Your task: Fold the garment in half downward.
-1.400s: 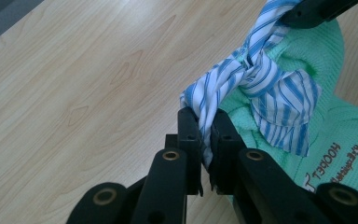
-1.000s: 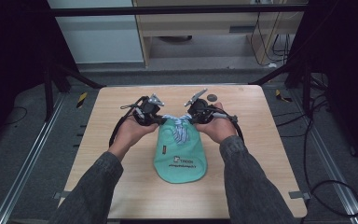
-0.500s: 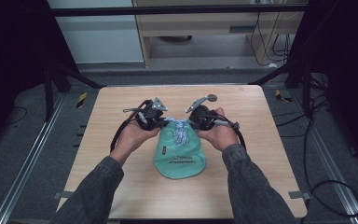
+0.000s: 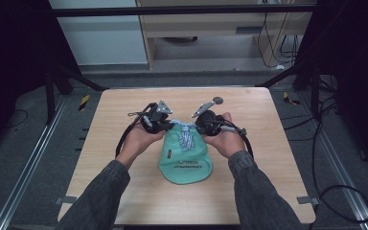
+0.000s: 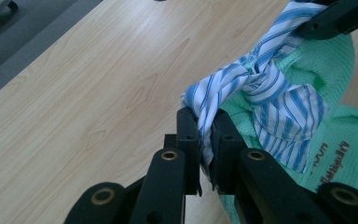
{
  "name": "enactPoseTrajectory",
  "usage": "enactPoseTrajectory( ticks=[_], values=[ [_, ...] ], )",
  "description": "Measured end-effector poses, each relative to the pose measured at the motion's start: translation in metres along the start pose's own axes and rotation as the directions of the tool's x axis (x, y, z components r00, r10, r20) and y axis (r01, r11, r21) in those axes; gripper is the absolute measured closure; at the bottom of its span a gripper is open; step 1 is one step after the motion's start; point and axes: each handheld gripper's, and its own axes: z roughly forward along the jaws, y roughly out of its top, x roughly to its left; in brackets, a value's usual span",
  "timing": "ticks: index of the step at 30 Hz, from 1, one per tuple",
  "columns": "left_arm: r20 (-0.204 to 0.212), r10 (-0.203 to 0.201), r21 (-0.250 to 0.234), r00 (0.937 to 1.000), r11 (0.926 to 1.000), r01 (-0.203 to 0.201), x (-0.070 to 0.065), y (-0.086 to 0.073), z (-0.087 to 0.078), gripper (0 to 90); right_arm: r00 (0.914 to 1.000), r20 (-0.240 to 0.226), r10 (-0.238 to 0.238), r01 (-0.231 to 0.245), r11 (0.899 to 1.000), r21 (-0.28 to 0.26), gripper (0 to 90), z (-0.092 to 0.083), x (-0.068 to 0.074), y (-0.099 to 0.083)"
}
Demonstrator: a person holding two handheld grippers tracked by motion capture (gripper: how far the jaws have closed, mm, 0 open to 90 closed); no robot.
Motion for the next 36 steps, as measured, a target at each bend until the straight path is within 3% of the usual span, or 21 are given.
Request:
enactPoseTrajectory(
  ticks=[4, 11, 22, 36],
  values=[
    [0.004, -0.011, -0.001, 0.9999, 0.9999, 0.011, 0.005, 0.003, 0.008, 83.8, 0.9996, 0.025, 0.009, -0.009, 1.0, 0.005, 80.6, 0.006, -0.005, 0.002],
    [0.002, 0.034, 0.008, 0.9994, 0.9994, -0.034, -0.001, 0.004, 0.009, 83.0, 0.9992, 0.03, 0.026, -0.026, 1.0, -0.009, 79.9, 0.013, -0.008, -0.005],
    [0.015, 0.076, -0.011, 0.997, 0.9971, -0.075, -0.021, -0.013, 0.0, 80.9, 0.9997, 0.017, 0.016, -0.016, 0.999, -0.035, 77.8, 0.009, 0.007, -0.025],
    [0.05, 0.065, -0.017, 0.9966, 0.9978, -0.064, -0.039, -0.034, -0.004, 82.1, 0.9999, 0.0, -0.015, 0.015, 0.999, -0.046, 75.7, 0.005, 0.028, -0.04]
  ],
)
